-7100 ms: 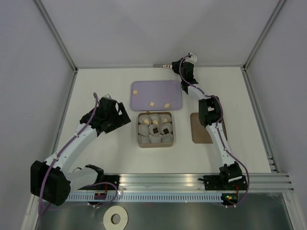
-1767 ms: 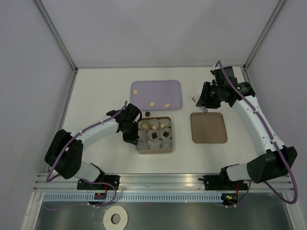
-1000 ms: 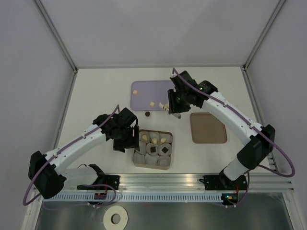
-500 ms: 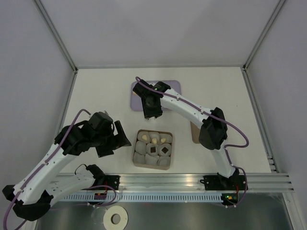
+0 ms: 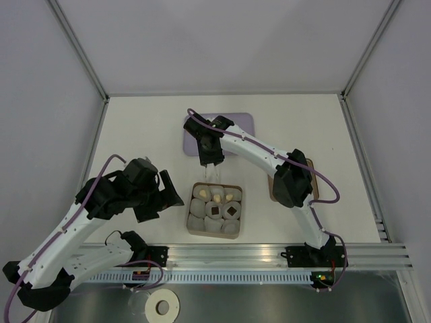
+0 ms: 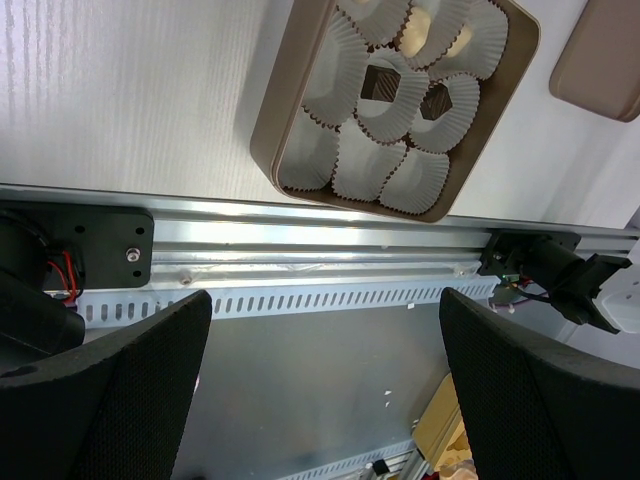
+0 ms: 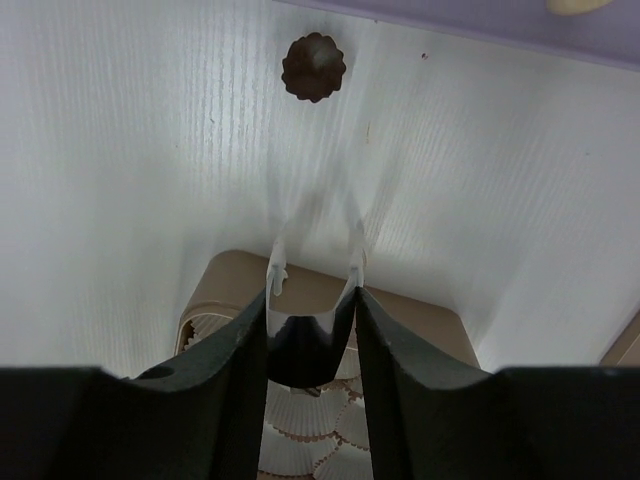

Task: Pack the chocolate

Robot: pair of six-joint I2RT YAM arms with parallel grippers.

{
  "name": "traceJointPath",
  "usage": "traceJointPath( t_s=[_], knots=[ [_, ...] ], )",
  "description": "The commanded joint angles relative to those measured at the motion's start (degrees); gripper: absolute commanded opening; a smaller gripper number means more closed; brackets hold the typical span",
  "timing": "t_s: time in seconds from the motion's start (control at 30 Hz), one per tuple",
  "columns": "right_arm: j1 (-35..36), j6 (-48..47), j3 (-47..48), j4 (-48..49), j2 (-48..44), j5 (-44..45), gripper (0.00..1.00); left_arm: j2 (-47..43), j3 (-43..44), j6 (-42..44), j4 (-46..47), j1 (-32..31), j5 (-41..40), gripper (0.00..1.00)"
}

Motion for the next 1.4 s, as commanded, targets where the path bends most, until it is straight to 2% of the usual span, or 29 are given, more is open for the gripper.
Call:
traceJointPath(
  t_s=[0.0, 0.13, 0.33, 0.57, 0.87, 1.13, 1.37],
  knots=[
    [0.2, 0.4, 2.8, 2.5, 0.4, 1.5, 0.41, -0.5, -0.2, -2.2, -10.5, -0.1, 0.8, 0.98],
    [0.1, -0.8, 4.9, 3.2, -0.7, 4.5, 0.41, -0.3, -0.1, -2.4, -10.5, -0.1, 0.9, 0.99],
    [0.2, -1.9, 1.2, 10.1, -5.1, 10.0, 0.43, -1.0, 0.1, -3.3, -10.6, -0.1, 0.6, 0.99],
    [0.1, -2.3, 0.5, 14.2, -3.7, 14.5, 0.43, -1.2, 0.3, -4.1, -10.8, -0.1, 0.1, 0.98],
    [-0.1, -2.3, 4.6, 15.1, 1.1, 15.6, 0.43, -1.0, 1.4, -4.2, -11.7, -0.1, -0.9, 0.98],
    [-0.4, -1.7, 4.4, 14.8, 1.9, 16.0, 0.42, -1.3, 1.6, -4.2, -11.7, -0.1, -1.0, 0.98],
    [-0.9, -2.6, 1.0, 17.9, 1.5, 14.6, 0.35, -1.3, 1.0, -4.3, -11.7, -0.1, -1.6, 0.99]
  ],
)
